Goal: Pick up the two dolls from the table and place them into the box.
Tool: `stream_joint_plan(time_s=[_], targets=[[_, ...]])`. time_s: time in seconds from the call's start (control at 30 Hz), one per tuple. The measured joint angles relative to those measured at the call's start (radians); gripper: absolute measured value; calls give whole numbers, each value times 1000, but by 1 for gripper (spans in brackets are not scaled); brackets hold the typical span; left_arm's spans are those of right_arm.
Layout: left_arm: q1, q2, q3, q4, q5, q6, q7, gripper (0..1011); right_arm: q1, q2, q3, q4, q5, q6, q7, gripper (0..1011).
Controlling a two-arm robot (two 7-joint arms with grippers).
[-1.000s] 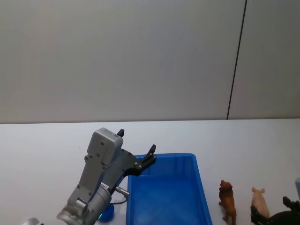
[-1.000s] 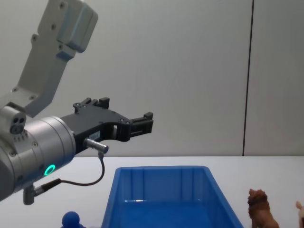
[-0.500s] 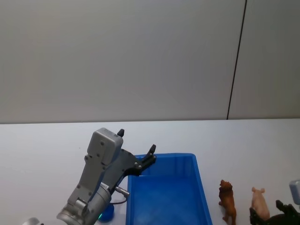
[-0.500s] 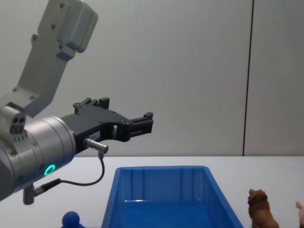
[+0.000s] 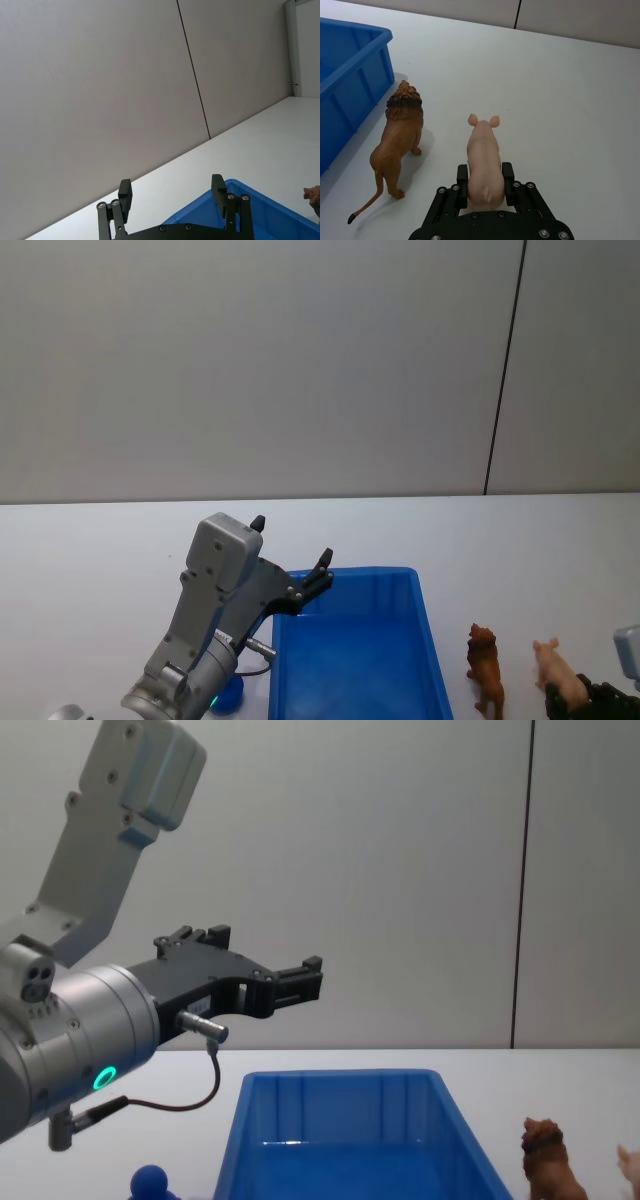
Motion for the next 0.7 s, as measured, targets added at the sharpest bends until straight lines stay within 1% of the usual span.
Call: stream_joint_plan(time_s=[0.07,0.27,0.43,0.7], targets=[[0,0,0,0,0,0,0,1001,0,-1,1,0,-1,0,-1,383],[0,0,0,0,0,0,0,1001,-3,-3,2,-7,-1,-10,0,383],[0,0,0,0,0,0,0,1001,-4,-3,4,-27,-3,-26,9,383],[0,0,0,0,0,0,0,1001,1,-7,2,-82,-4,-50,50,383]])
